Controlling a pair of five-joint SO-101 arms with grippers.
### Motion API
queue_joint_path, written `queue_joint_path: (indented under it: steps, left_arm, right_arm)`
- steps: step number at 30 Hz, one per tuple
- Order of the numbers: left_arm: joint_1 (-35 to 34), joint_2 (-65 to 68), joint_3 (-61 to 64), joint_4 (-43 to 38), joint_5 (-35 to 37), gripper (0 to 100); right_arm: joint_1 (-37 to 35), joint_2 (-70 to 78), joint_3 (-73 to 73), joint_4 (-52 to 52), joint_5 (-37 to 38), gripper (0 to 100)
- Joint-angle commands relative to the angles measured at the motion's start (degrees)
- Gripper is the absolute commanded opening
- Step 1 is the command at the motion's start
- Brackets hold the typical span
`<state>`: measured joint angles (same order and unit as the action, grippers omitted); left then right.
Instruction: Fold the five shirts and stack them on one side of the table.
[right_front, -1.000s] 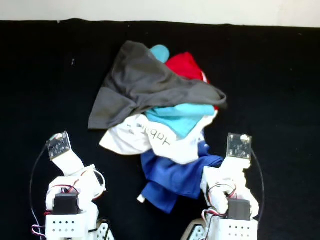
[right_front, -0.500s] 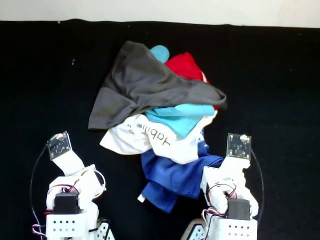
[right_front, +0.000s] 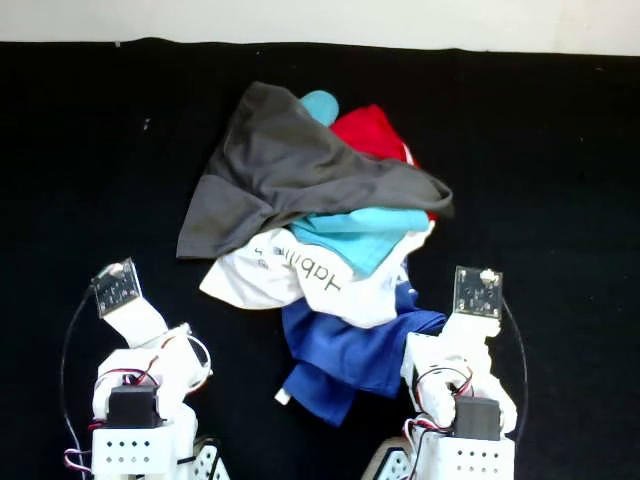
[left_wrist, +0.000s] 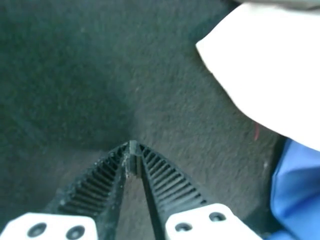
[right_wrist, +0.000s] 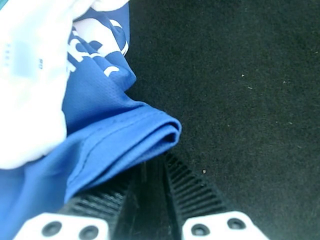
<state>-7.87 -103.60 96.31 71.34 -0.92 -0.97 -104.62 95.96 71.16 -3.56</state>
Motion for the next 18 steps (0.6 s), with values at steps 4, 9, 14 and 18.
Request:
queue_joint_path:
  steps: [4,9,14,18]
  left_arm:
    - [0.7,-0.2,0.3,-1.9,0.5,29]
    - [0.7,-0.2,-3.1,-1.8,0.6,35]
    - [0.7,-0.1,-6.5,-1.8,0.6,32]
    - [0.7,-0.1,-9.3,-1.9,0.6,31]
  right_arm:
    - [0.2,-0.7,7.6,0.4,-0.1,3.3]
    - [0.2,-0.7,7.6,0.4,-0.1,3.3]
    - [0.2,-0.7,7.6,0.4,-0.1,3.3]
    - [0.2,-0.7,7.6,0.4,-0.1,3.3]
